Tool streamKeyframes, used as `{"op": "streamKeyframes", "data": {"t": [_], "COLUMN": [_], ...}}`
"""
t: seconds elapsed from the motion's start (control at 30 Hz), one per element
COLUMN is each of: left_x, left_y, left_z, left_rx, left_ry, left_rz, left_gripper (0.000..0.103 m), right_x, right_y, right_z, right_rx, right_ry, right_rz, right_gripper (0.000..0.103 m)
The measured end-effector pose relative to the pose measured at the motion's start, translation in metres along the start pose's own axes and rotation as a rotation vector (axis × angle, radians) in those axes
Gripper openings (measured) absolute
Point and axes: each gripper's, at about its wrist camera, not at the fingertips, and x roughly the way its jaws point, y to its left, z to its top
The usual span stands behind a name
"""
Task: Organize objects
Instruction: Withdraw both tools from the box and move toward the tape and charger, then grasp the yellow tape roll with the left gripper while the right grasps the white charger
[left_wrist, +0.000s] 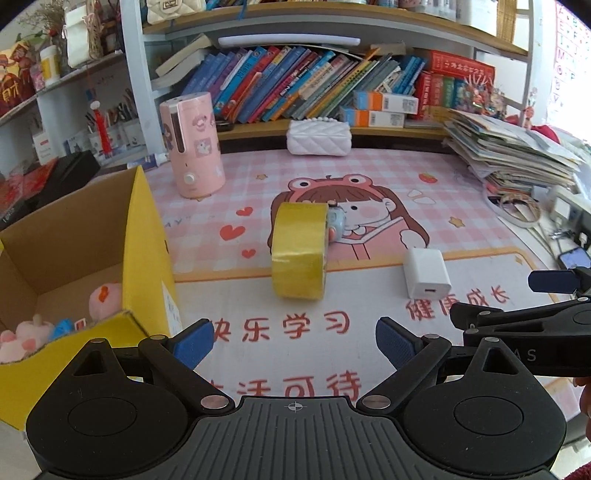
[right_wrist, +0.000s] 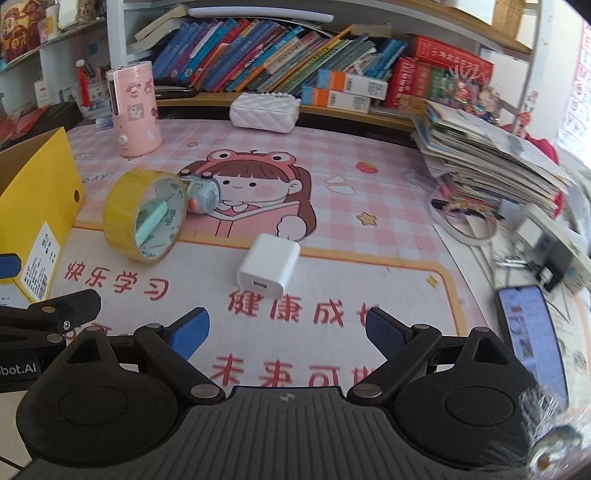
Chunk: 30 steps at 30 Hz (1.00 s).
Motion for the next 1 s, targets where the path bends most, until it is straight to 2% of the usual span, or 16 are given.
{"op": "streamKeyframes", "data": {"t": [0.3, 0.53, 0.77, 1.0], "left_x": [0.018, 0.033, 0.046, 0.066], "left_y": [-0.014, -0.011, -0.012, -0.011], "left_z": [0.018, 0.034, 0.048, 0.055], "left_rx": [0.011, 0.000, 0.005, 0.023], "left_ry": [-0.015, -0.020, -0.015, 0.019], "left_rz": [0.050, 0.090, 0.082, 0.090], "left_gripper": [0.095, 0.094, 0.094, 0.090], "right_x": [0.025, 0.047, 0.076, 0.100], "right_y": [-0.015, -0.019, -0.011, -0.007], "right_z": [0.013, 0.021, 0.028, 0.028], "right_rx": [-0.002, -0.021, -0.066, -0.065], "right_ry": [0.021, 0.001, -0.009, 0.040], "right_rz": [0.055, 0.125, 0.170, 0.192], "right_gripper": [0.093, 0.091, 0.088, 0.074]}}
